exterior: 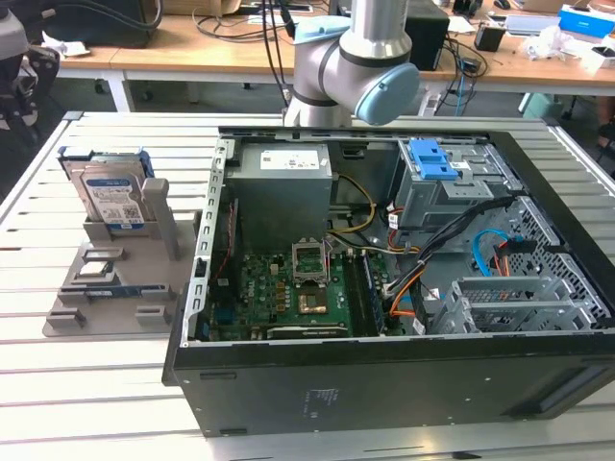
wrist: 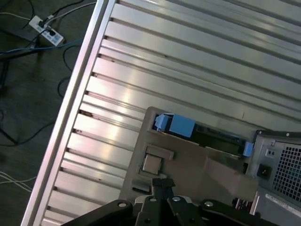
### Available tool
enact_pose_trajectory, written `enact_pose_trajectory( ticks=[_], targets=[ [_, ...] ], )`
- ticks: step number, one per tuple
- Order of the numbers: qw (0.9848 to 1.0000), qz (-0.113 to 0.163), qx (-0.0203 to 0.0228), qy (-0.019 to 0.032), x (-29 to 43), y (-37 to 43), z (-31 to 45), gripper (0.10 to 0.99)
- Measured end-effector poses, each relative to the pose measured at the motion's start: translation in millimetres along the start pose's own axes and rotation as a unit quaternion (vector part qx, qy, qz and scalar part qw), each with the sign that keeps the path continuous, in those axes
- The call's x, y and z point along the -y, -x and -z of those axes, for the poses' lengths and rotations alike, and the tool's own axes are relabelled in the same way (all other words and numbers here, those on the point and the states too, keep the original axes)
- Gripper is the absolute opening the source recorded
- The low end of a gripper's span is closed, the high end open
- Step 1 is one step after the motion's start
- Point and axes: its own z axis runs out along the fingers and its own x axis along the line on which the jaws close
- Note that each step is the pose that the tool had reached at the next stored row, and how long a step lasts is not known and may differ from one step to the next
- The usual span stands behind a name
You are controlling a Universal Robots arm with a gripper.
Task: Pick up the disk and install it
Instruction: 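Pick up the disk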
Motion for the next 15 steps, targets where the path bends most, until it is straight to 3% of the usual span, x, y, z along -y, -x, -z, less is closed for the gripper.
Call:
enact_pose_trajectory(
  ticks=[4,8,13,15],
  targets=[
    [0.9987,0.051,-0.0022,0.0012,0.0,0.0,0.0,0.106],
    [0.9948,0.101,-0.0042,0.0024,0.0,0.0,0.0,0.106],
    [0.9887,0.15,-0.0063,0.0035,0.0,0.0,0.0,0.106],
    [0.9855,0.169,-0.0071,0.004,0.0,0.0,0.0,0.106]
  ],
)
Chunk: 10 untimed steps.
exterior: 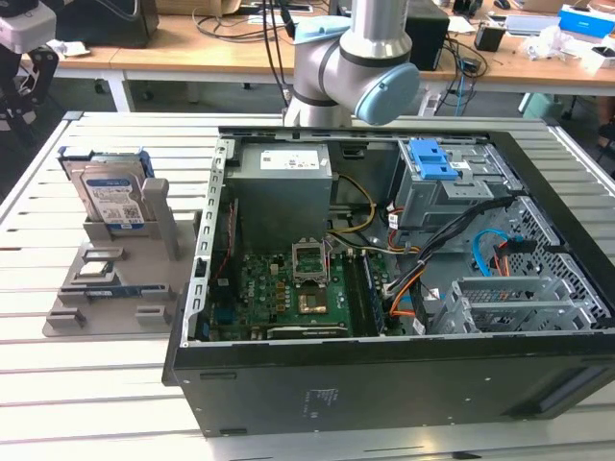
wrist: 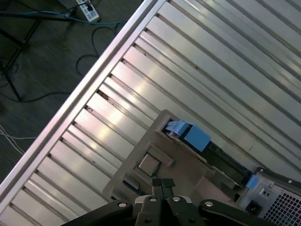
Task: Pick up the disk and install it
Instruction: 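Pick up the disk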
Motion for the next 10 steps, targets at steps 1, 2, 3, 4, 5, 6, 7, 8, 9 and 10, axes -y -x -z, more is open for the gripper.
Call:
enact_pose_trajectory(
  ticks=[1,2,3,4,5,6,7,8,9,10],
  targets=[
    [1.0,0.006,-0.0003,0.0001,0.0,0.0,0.0,0.106],
    [0.9998,0.021,-0.0009,0.0005,0.0,0.0,0.0,0.106],
    [0.9996,0.028,-0.0012,0.0006,0.0,0.0,0.0,0.106],
    [0.9994,0.034,-0.0014,0.0008,0.0,0.0,0.0,0.106],
    [0.999,0.044,-0.0019,0.0011,0.0,0.0,0.0,0.106],
    [0.9985,0.054,-0.0023,0.0013,0.0,0.0,0.0,0.106],
    [0.9982,0.06,-0.0025,0.0014,0.0,0.0,0.0,0.106],
    [0.9978,0.066,-0.0028,0.0016,0.0,0.0,0.0,0.106],
    [0.9973,0.073,-0.0031,0.0017,0.0,0.0,0.0,0.106],
    [0.9969,0.079,-0.0033,0.0019,0.0,0.0,0.0,0.106]
  ],
)
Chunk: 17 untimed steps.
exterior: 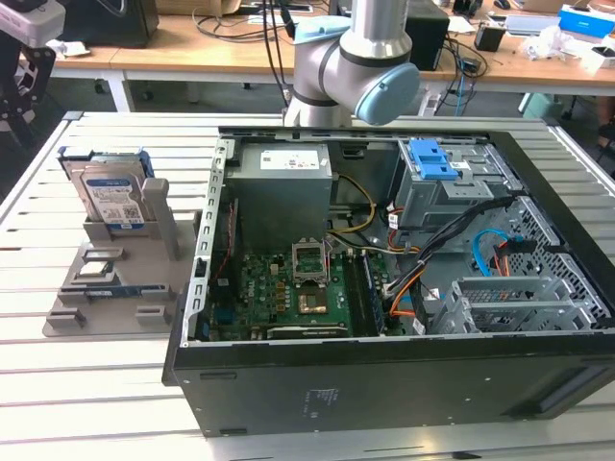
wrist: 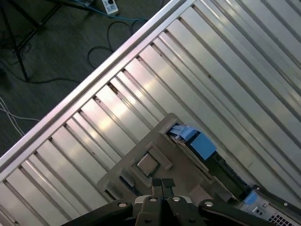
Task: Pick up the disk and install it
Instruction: 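Pick up the disk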
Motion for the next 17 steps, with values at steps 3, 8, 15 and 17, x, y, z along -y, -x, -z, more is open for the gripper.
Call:
enact_pose_trajectory(
  ticks=[3,8,15,17],
  targets=[
    [0.9998,0.021,-0.0009,0.0005,0.0,0.0,0.0,0.106],
    [0.9979,0.064,-0.0027,0.0015,0.0,0.0,0.0,0.106],
    [0.9933,0.115,-0.0049,0.0027,0.0,0.0,0.0,0.106],
    [0.9919,0.127,-0.0053,0.003,0.0,0.0,0.0,0.106]
  ],
)
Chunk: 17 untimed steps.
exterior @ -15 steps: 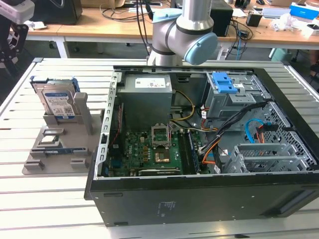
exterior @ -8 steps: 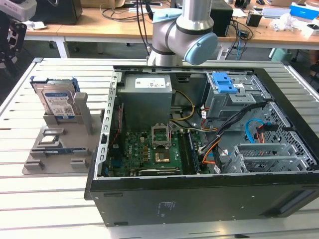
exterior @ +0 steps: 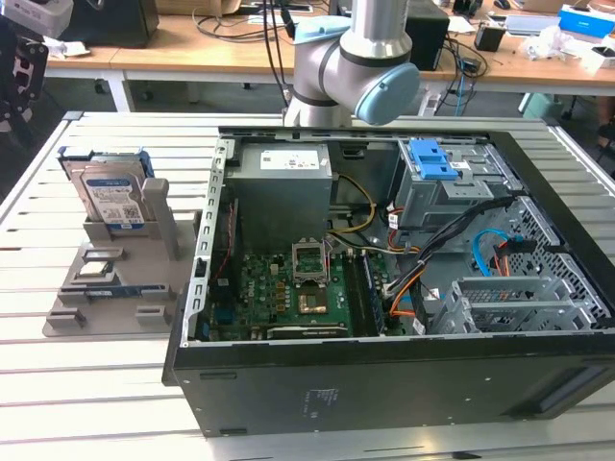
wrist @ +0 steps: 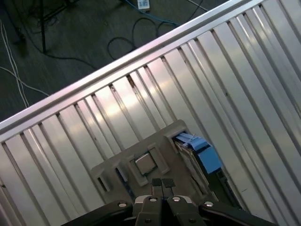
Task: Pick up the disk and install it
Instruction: 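Pick up the disk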
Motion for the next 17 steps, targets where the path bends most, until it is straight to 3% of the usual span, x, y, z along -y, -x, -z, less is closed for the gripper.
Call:
enact_pose_trajectory(
  ticks=[6,11,14,17],
  targets=[
    [0.9991,0.043,-0.0018,0.001,0.0,0.0,0.0,0.106],
    [0.9973,0.074,-0.0031,0.0017,0.0,0.0,0.0,0.106],
    [0.9957,0.092,-0.0039,0.0022,0.0,0.0,0.0,0.106],
    [0.9927,0.121,-0.0051,0.0028,0.0,0.0,0.0,0.106]
  ],
)
